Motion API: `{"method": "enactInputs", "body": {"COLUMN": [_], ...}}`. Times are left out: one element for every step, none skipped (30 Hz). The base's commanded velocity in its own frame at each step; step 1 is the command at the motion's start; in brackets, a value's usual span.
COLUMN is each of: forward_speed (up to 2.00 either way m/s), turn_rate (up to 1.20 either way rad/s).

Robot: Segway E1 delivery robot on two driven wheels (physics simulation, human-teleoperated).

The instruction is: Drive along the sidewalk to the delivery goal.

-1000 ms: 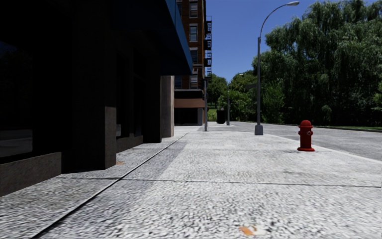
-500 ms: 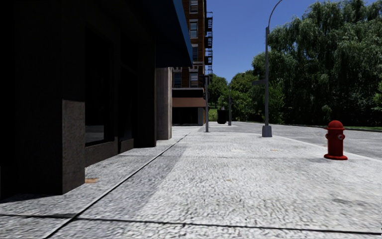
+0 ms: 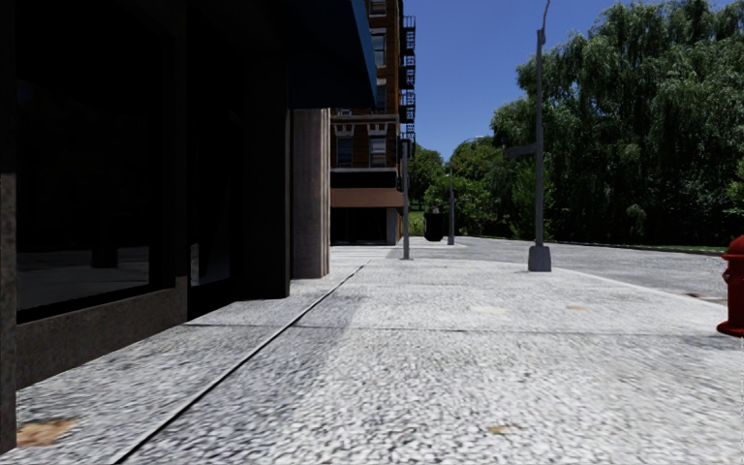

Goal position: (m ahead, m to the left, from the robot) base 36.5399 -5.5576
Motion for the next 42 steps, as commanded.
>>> {"method": "enactInputs", "body": {"forward_speed": [1.99, 1.99, 1.99, 1.99, 1.99, 1.99, 1.99, 1.99, 1.99, 1.99, 1.99, 1.99, 1.99, 1.99, 1.99, 1.99, 1.99, 1.99, 1.99, 1.99, 1.99, 1.99, 1.99, 1.99, 1.99, 1.99, 1.99, 1.99, 1.99, 1.99, 1.99, 1.99, 1.99, 1.99, 1.99, 1.99, 1.99, 1.99, 1.99, 1.96, 1.96, 1.87], "turn_rate": [0.0, 0.0, 0.0, 0.0, 0.0, 0.0, 0.0, 0.0, 0.0, 0.0, 0.0, 0.0, 0.0, 0.0, 0.0, 0.0, 0.0, 0.0, 0.0, 0.0, 0.0, 0.0, 0.0, 0.0, 0.0, 0.0, 0.0, 0.0, 0.0, 0.0, 0.0, 0.0, 0.0, 0.0, 0.0, 0.0, 0.0, 0.0, 0.0, 0.0, 0.0, 0.0]}}
